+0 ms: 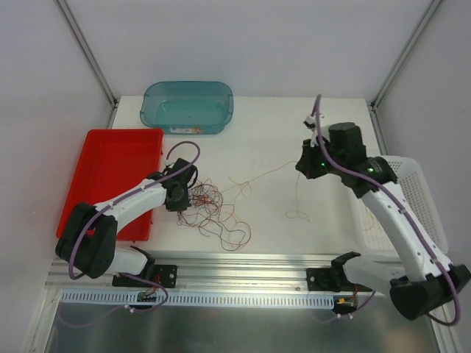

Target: Untangle the cables

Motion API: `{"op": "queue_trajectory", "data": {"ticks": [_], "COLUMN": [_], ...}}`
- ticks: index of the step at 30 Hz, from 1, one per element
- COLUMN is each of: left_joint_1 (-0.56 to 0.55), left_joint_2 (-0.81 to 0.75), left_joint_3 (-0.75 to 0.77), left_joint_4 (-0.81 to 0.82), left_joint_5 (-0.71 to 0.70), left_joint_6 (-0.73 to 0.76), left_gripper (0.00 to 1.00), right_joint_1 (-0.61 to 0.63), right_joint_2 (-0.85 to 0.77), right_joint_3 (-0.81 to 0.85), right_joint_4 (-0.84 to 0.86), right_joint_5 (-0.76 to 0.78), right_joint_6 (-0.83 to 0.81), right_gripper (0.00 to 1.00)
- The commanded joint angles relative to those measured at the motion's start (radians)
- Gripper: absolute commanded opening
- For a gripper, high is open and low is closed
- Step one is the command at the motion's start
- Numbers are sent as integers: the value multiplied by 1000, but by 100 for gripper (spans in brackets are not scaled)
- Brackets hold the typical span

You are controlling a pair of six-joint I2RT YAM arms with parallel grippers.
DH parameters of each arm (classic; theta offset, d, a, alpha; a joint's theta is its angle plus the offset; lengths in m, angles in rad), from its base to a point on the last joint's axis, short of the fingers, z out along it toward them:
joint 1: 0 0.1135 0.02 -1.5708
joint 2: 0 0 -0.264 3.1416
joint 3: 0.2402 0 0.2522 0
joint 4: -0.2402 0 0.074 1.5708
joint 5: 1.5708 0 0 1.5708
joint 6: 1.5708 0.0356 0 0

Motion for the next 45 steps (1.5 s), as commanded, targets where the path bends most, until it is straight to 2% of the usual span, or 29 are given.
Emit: {"op": "queue_trajectory", "data": {"ticks": [1, 5, 14, 17, 22, 23, 24, 27, 28, 30, 31, 34, 38, 45], "left_joint_1": [-2, 0, 18, 20, 21, 18, 16, -9, -20, -51, -86, -153, -247, -321], "left_joint_2": [6, 15, 57, 66, 34, 23, 9, -53, -87, -118, -141, -159, -155, -107], "left_joint_3": [-15, -12, -7, 8, 52, 60, 72, 92, 97, 112, 117, 148, 183, 172], "left_joint_4": [-9, -9, -4, -4, -3, -1, 2, 22, 29, 66, 79, 114, 190, 370], "left_joint_5": [-4, 0, 10, 26, 69, 79, 101, 129, 149, 166, 177, 192, 204, 241], "left_joint_6": [-27, -27, -44, -42, -25, -16, -9, 30, 48, 70, 89, 116, 157, 185], "left_gripper": [0, 0, 0, 0, 0, 3, 13, 28, 41, 53, 64, 82, 86, 86], "right_joint_1": [-69, -163, -197, -197, -197, -197, -195, -194, -192, -183, -179, -165, -148, -128], "right_joint_2": [-121, -210, -269, -272, -230, -227, -224, -212, -210, -206, -201, -197, -189, -190], "right_joint_3": [126, 241, 462, 463, 374, 355, 340, 276, 248, 228, 223, 210, 206, 229], "right_joint_4": [-139, -179, -240, -226, -203, -177, -167, -104, -88, -64, -62, -47, -16, 11], "right_joint_5": [-109, -134, -115, -100, -207, -213, -256, -344, -353, -347, -345, -341, -348, -391], "right_joint_6": [-48, -63, -115, -108, -49, -40, -29, 21, 32, 49, 51, 64, 98, 135], "right_gripper": [1, 1, 1, 1, 1, 1, 1, 1, 1, 1, 1, 1, 1, 1]}}
